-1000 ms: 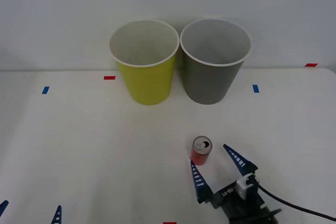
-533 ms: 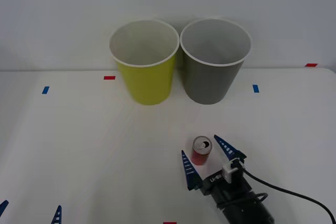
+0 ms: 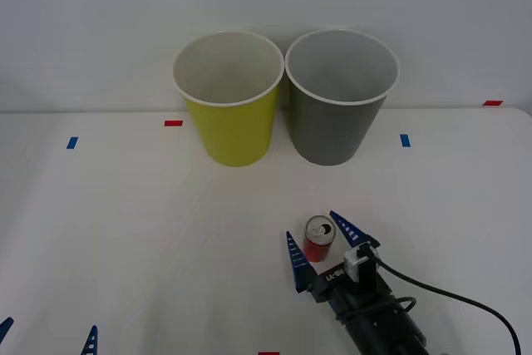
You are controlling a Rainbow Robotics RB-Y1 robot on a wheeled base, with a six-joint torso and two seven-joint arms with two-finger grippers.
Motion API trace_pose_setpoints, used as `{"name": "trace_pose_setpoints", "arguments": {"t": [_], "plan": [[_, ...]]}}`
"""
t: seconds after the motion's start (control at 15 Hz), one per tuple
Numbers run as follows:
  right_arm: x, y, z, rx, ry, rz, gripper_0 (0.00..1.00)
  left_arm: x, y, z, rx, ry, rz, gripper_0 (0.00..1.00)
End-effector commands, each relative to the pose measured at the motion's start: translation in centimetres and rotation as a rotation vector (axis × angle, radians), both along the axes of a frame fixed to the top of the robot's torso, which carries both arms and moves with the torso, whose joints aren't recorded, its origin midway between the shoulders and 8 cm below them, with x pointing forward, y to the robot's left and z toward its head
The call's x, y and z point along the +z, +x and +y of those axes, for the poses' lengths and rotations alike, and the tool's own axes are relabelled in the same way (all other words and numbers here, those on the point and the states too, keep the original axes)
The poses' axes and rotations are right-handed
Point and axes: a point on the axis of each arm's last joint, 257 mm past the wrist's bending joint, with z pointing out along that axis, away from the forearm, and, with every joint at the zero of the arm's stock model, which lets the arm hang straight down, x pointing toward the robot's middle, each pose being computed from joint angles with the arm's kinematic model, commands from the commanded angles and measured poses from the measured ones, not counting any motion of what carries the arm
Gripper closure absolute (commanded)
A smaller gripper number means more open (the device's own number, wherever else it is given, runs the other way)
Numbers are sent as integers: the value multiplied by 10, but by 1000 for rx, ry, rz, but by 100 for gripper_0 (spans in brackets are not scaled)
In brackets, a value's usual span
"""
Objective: Put cans in the gray bin and PET bottles in the light green bin.
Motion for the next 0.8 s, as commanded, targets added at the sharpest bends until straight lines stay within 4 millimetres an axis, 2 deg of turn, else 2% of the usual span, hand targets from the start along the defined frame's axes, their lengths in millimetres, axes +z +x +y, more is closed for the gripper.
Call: {"name": "trace_pose_setpoints", "arguments": {"t": [0.07, 0.53, 0.6, 0.8], "plan": [[1, 1, 0, -5, 11, 3, 88, 0, 0, 0, 0, 0, 0, 0], [3, 3, -5, -18, 7, -6, 94, 0, 0, 0, 0, 0, 0, 0], [7, 3, -5, -21, 10, -15, 94, 0, 0, 0, 0, 0, 0, 0], [22, 5, -22, -51, 0, -37, 95, 0, 0, 0, 0, 0, 0, 0]]}}
